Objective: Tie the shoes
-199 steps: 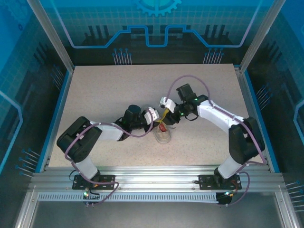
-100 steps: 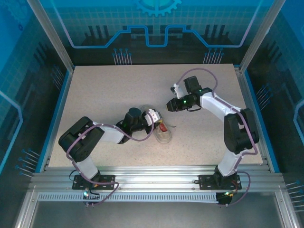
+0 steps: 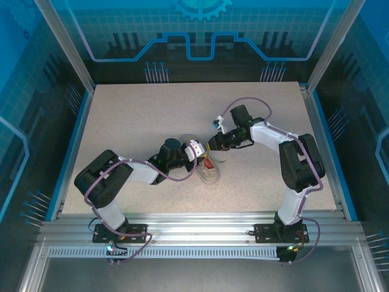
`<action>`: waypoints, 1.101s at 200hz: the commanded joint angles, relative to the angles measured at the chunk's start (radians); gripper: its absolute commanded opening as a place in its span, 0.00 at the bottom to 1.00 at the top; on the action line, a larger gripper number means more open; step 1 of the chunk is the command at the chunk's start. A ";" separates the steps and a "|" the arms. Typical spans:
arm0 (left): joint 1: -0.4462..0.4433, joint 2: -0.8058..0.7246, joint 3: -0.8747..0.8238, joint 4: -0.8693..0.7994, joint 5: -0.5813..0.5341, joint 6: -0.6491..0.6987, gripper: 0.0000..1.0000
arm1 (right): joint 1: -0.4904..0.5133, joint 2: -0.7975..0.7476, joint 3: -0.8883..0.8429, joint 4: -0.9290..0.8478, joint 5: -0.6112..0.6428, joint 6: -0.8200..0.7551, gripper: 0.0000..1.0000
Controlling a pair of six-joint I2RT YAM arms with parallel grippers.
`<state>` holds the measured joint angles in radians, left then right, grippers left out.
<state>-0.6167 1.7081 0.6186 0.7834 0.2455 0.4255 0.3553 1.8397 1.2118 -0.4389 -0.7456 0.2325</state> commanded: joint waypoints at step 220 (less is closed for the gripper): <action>-0.005 -0.021 0.032 -0.065 -0.057 -0.076 0.00 | -0.008 0.002 -0.059 0.039 -0.087 0.038 0.31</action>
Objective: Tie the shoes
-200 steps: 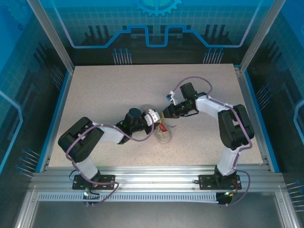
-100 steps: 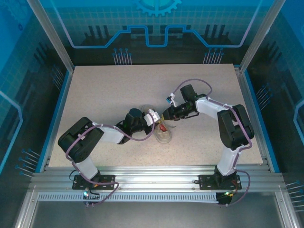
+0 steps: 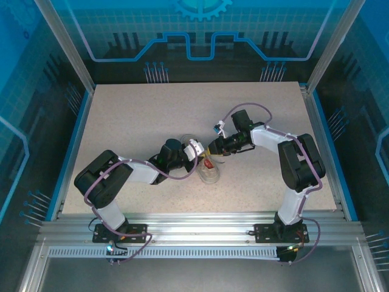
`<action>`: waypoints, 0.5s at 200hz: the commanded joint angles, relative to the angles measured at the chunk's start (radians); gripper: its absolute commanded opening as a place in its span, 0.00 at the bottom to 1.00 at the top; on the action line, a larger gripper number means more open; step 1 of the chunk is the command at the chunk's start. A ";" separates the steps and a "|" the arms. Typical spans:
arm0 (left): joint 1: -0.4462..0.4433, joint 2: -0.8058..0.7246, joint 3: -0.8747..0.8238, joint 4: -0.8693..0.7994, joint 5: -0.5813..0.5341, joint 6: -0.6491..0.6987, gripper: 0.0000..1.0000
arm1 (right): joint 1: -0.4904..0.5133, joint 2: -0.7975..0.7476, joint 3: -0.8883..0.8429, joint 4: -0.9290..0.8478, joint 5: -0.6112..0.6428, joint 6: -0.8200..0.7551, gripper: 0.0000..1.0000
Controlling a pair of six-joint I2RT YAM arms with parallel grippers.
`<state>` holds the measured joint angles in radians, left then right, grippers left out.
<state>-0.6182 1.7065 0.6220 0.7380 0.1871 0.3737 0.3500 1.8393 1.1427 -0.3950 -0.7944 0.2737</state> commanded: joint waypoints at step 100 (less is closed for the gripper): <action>-0.003 -0.009 0.047 -0.043 0.026 -0.070 0.00 | 0.030 0.017 0.047 -0.022 -0.067 -0.030 0.32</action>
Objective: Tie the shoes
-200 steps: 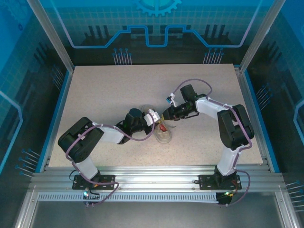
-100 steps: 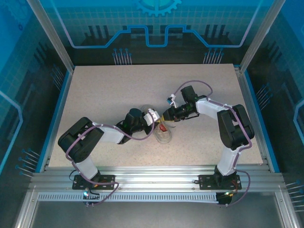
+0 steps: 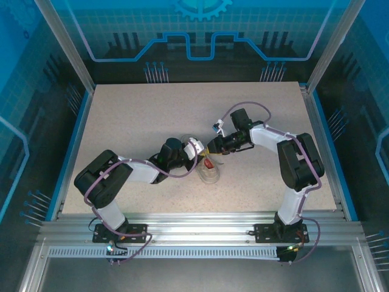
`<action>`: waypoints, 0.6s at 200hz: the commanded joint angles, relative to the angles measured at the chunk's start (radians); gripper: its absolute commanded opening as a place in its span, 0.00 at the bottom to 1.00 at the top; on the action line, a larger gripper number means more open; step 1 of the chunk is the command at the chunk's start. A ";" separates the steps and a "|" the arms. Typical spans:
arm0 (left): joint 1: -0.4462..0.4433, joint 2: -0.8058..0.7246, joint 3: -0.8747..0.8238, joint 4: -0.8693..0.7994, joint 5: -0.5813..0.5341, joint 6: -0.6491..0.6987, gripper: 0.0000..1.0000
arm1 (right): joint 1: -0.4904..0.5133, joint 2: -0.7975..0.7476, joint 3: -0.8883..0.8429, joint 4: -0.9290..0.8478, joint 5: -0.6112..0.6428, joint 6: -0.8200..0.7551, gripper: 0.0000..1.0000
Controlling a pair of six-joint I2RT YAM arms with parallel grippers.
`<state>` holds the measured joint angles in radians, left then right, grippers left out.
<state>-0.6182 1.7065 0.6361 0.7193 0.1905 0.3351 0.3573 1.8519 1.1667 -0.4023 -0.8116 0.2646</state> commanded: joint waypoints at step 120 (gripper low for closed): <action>-0.004 -0.038 0.014 -0.041 0.047 -0.078 0.00 | 0.052 -0.045 0.005 0.014 0.083 0.001 0.00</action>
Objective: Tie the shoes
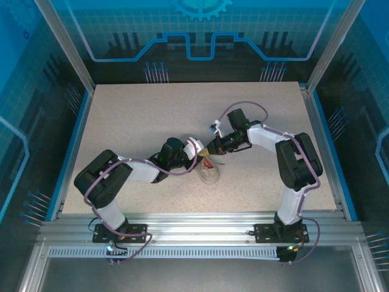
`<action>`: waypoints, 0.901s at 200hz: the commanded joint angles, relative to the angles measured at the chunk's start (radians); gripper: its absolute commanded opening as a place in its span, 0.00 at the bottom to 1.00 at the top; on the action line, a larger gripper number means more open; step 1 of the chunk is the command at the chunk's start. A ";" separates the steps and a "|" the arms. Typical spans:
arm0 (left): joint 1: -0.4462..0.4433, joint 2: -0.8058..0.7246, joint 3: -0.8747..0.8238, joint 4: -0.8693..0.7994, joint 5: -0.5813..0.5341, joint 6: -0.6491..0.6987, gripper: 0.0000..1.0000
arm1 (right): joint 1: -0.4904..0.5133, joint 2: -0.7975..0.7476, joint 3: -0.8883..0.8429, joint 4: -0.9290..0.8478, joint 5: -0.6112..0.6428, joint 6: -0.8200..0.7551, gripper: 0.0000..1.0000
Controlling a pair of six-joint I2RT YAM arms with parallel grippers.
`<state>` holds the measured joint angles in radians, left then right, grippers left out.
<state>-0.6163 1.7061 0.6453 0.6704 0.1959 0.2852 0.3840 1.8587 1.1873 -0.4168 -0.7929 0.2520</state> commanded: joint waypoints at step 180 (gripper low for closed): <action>-0.006 -0.152 -0.055 -0.062 0.093 -0.048 0.25 | 0.016 -0.169 -0.162 0.256 0.191 0.122 0.00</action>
<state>-0.6178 1.6180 0.5911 0.6563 0.2371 0.2333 0.3985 1.6943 1.0389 -0.1848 -0.5823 0.3679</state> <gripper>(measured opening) 0.245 0.041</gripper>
